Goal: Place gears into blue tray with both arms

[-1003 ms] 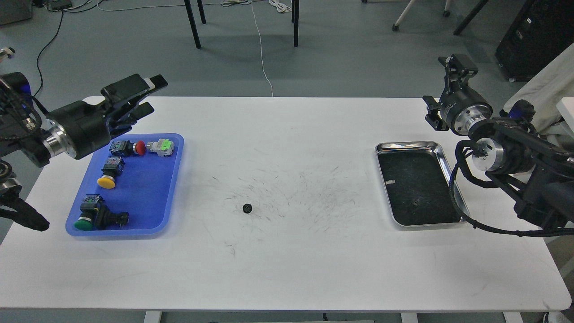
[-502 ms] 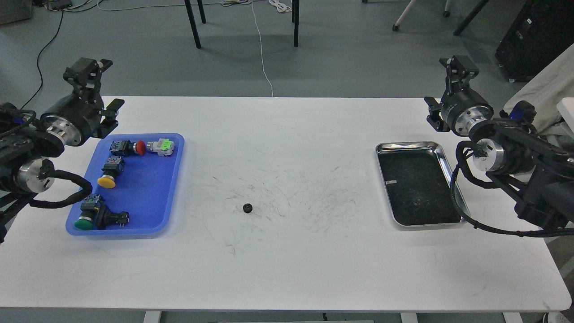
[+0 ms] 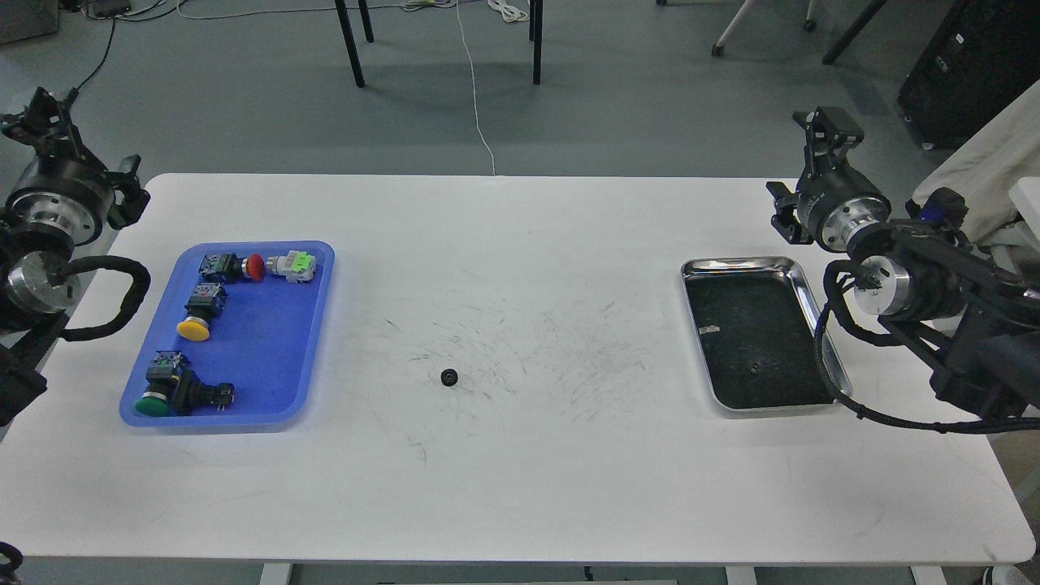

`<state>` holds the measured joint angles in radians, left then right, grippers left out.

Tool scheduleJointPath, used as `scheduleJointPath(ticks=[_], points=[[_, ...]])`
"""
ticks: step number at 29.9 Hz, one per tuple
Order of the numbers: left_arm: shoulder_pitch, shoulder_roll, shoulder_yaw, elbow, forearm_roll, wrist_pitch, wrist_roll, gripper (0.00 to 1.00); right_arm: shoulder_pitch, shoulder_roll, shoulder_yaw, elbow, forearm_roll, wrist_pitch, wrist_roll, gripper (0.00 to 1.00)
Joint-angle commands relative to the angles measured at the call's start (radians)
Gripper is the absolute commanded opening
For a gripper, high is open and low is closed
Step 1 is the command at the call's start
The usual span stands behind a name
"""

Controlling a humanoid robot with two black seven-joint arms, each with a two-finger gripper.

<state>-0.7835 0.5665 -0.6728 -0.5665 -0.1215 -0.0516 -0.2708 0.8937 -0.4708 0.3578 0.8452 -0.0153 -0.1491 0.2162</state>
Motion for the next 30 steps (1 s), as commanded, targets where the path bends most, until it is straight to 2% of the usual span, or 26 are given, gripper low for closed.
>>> scheduleJointPath(ticks=[1, 5, 7, 9, 12, 17, 19, 22, 30], points=[[-0.006, -0.025, -0.002, 0.022, -0.024, 0.003, 0.013, 0.98, -0.001, 0.001, -0.003, 0.003, -0.002, -0.001, 0.0, 0.97], [-0.022, -0.03, 0.024, 0.016, -0.017, -0.008, 0.022, 0.98, -0.004, 0.001, -0.002, 0.0, -0.002, -0.001, 0.0, 0.97], [-0.031, -0.031, 0.038, 0.016, -0.014, -0.01, 0.041, 0.98, -0.004, 0.001, -0.002, 0.0, -0.002, -0.001, 0.0, 0.97], [-0.06, -0.03, 0.143, 0.008, -0.012, -0.013, 0.076, 0.98, -0.007, 0.001, -0.002, -0.001, -0.002, 0.0, 0.0, 0.97], [-0.178, -0.033, 0.319, 0.016, -0.014, -0.033, 0.088, 0.98, -0.007, 0.003, 0.0, -0.003, -0.002, 0.0, 0.002, 0.97], [-0.238, -0.037, 0.513, -0.001, -0.009, -0.112, 0.104, 0.98, -0.009, 0.004, 0.003, -0.003, -0.002, -0.001, 0.002, 0.97], [-0.275, -0.04, 0.599, -0.009, 0.006, -0.158, 0.122, 0.98, -0.013, 0.004, 0.004, 0.0, -0.002, -0.001, 0.002, 0.97], [-0.348, -0.04, 0.737, -0.03, 0.092, -0.179, 0.125, 0.98, -0.013, 0.004, 0.006, -0.001, -0.002, 0.0, 0.002, 0.97], [-0.514, -0.031, 0.967, -0.151, 0.32, -0.171, 0.12, 0.98, -0.016, 0.0, 0.006, 0.002, -0.003, 0.0, 0.003, 0.97]])
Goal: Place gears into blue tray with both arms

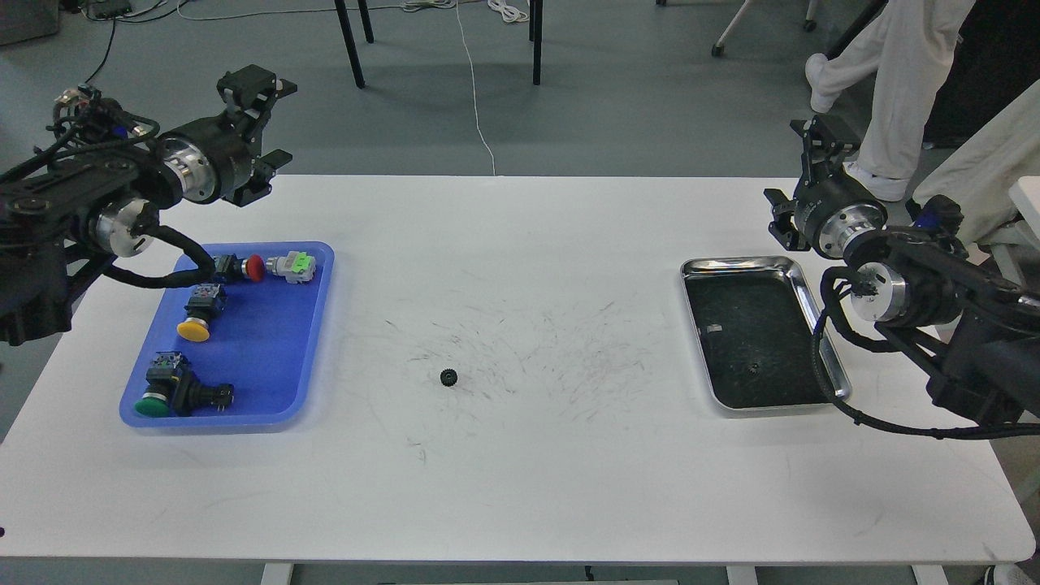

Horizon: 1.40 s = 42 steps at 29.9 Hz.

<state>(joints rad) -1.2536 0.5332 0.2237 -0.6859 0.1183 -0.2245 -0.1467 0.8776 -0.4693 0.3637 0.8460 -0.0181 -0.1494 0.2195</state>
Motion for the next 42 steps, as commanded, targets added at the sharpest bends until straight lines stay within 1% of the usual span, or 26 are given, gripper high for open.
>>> scheduleJointPath(ticks=[1, 4, 6, 9, 11, 12, 14, 16, 18, 22, 27, 32, 34, 36, 38, 39, 40, 42], points=[[-0.056, 0.004, 0.091, -0.047, 0.122, 0.007, -0.004, 0.98, 0.0, -0.002, -0.002, 0.001, -0.002, 0.001, 0.0, 0.97], [-0.09, 0.016, 0.106, -0.101, 0.28, 0.034, -0.007, 0.98, 0.0, -0.002, -0.002, 0.001, -0.006, 0.001, 0.0, 0.97], [-0.101, 0.039, 0.106, -0.157, 0.36, 0.047, -0.008, 0.98, 0.0, -0.002, -0.005, 0.001, -0.006, 0.001, 0.0, 0.97], [-0.115, 0.079, 0.118, -0.288, 0.507, 0.073, -0.008, 0.98, 0.0, -0.005, -0.011, 0.001, -0.009, 0.001, 0.0, 0.97], [-0.136, 0.119, 0.117, -0.343, 0.601, 0.082, -0.008, 0.98, 0.0, -0.008, -0.011, 0.002, -0.009, 0.001, 0.0, 0.97], [-0.138, 0.134, 0.12, -0.383, 0.624, 0.082, -0.008, 0.98, 0.0, -0.008, -0.012, 0.002, -0.009, 0.002, 0.0, 0.97], [-0.141, 0.16, 0.135, -0.484, 0.678, 0.108, -0.008, 0.98, 0.0, -0.009, -0.012, 0.002, -0.011, 0.002, 0.0, 0.97], [-0.148, 0.201, 0.141, -0.541, 0.719, 0.128, -0.007, 0.98, 0.001, -0.009, -0.012, 0.001, -0.011, 0.004, 0.0, 0.97], [-0.152, 0.209, 0.176, -0.61, 0.768, 0.145, -0.002, 0.98, 0.001, -0.009, -0.012, 0.002, -0.011, 0.004, 0.0, 0.97], [-0.178, 0.215, 0.209, -0.648, 0.88, 0.218, -0.004, 0.98, 0.003, -0.006, -0.012, 0.002, -0.011, 0.004, 0.0, 0.97], [-0.193, 0.217, 0.258, -0.751, 0.903, 0.254, -0.004, 0.98, 0.004, -0.008, -0.012, 0.002, -0.013, 0.004, 0.0, 0.97], [-0.201, 0.2, 0.33, -0.765, 0.903, 0.255, -0.011, 0.96, 0.007, -0.009, -0.014, 0.004, -0.013, 0.004, 0.0, 0.97], [-0.201, 0.194, 0.347, -0.759, 0.902, 0.254, -0.027, 0.98, 0.009, -0.009, -0.014, 0.002, -0.013, 0.004, -0.002, 0.97], [-0.199, 0.192, 0.35, -0.758, 0.9, 0.243, -0.054, 0.98, 0.011, -0.009, -0.014, 0.004, -0.014, 0.004, -0.002, 0.97], [-0.201, 0.191, 0.335, -0.742, 0.871, 0.234, -0.089, 0.98, 0.011, -0.009, -0.014, 0.004, -0.014, 0.004, -0.002, 0.97], [-0.198, 0.188, 0.336, -0.75, 0.851, 0.244, -0.117, 0.98, 0.011, -0.009, -0.014, 0.004, -0.014, 0.004, -0.002, 0.97], [-0.19, 0.179, 0.339, -0.751, 0.847, 0.257, -0.131, 0.98, 0.011, -0.011, -0.014, 0.004, -0.013, 0.004, -0.002, 0.97], [-0.182, 0.151, 0.354, -0.744, 0.847, 0.287, -0.133, 0.98, 0.009, -0.012, -0.003, 0.005, -0.013, 0.004, -0.002, 0.97]])
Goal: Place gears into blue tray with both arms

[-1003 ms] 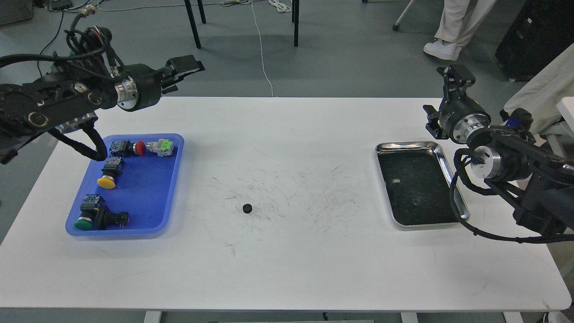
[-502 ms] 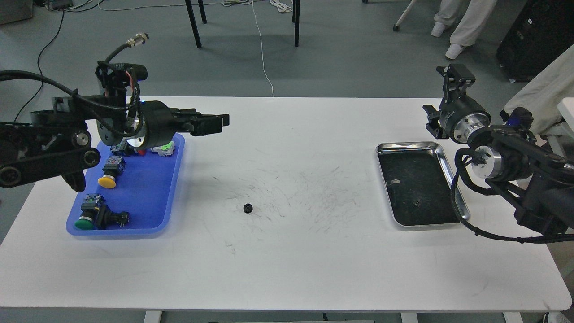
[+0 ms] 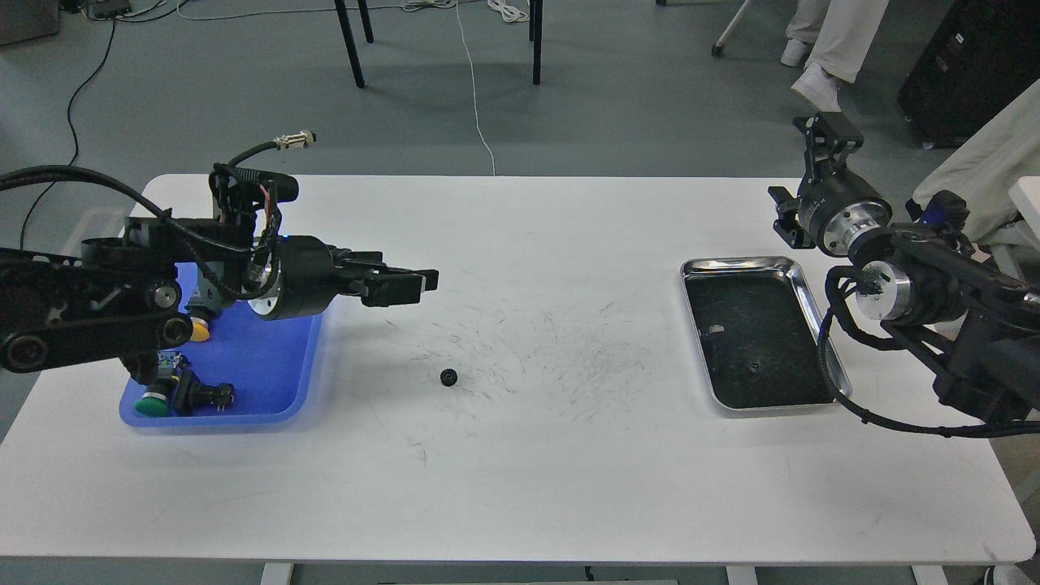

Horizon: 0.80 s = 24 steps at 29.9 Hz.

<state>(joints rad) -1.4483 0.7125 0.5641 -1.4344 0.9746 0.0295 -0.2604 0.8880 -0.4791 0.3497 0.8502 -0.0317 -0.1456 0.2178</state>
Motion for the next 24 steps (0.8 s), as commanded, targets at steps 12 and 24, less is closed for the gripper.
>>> scheduleJointPath(ticks=[12, 24], points=[[0.029, -0.146, 0.177, 0.022, 0.245, 0.11, -0.028, 0.81, -0.021, -0.024, 0.054, -0.002, 0.003, -0.003, 0.038, 0.98], [0.127, -0.284, 0.186, 0.202, 0.295, 0.155, -0.028, 0.8, -0.112, -0.036, 0.209, 0.007, 0.006, 0.009, 0.112, 0.98]])
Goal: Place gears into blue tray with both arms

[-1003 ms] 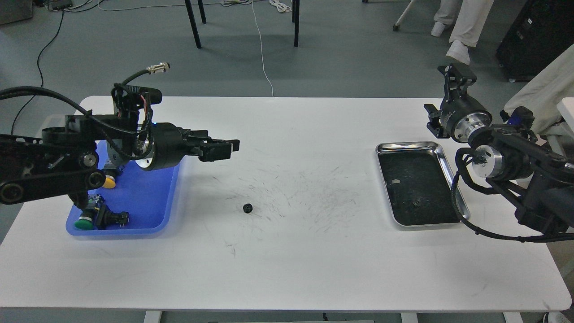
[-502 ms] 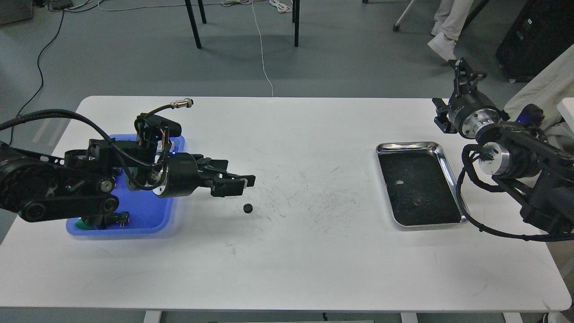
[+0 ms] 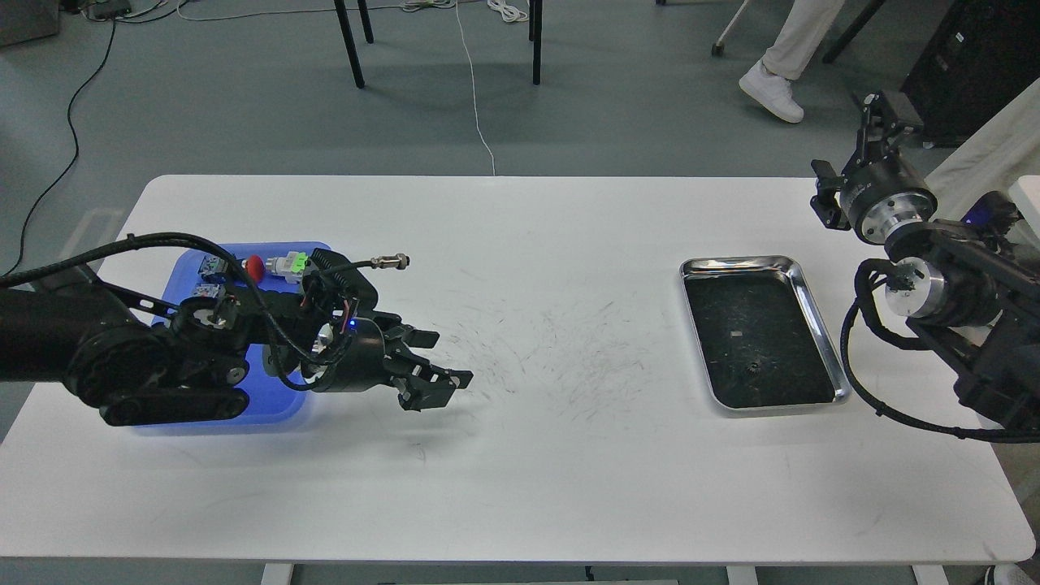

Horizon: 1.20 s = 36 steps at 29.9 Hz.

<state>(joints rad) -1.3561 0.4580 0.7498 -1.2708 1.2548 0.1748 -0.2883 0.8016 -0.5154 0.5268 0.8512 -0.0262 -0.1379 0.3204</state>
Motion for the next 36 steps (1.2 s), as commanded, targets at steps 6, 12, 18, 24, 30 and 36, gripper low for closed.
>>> scheduleJointPath(ticks=[6, 12, 18, 24, 30, 36], points=[[0.06, -0.059, -0.001, 0.071, 0.04, 0.022, -0.002, 0.79, -0.045, -0.006, 0.03, 0.003, -0.001, 0.003, 0.019, 0.98], [0.071, -0.091, -0.001, 0.113, 0.043, 0.022, -0.003, 0.66, -0.047, -0.006, 0.028, 0.005, -0.001, 0.003, 0.02, 0.98], [0.087, -0.096, 0.0, 0.123, 0.049, 0.023, -0.012, 0.62, -0.048, -0.006, 0.028, 0.005, -0.003, 0.003, 0.02, 0.98], [0.117, -0.094, -0.001, 0.139, 0.051, 0.023, -0.015, 0.61, -0.051, -0.002, 0.028, 0.003, -0.003, 0.003, 0.022, 0.98], [0.14, -0.096, -0.004, 0.192, 0.072, 0.034, -0.02, 0.61, -0.059, 0.005, 0.03, 0.005, -0.003, 0.003, 0.026, 0.98], [0.138, -0.091, -0.012, 0.199, 0.072, 0.035, -0.042, 0.61, -0.059, 0.003, 0.028, 0.006, -0.003, 0.004, 0.026, 0.98]])
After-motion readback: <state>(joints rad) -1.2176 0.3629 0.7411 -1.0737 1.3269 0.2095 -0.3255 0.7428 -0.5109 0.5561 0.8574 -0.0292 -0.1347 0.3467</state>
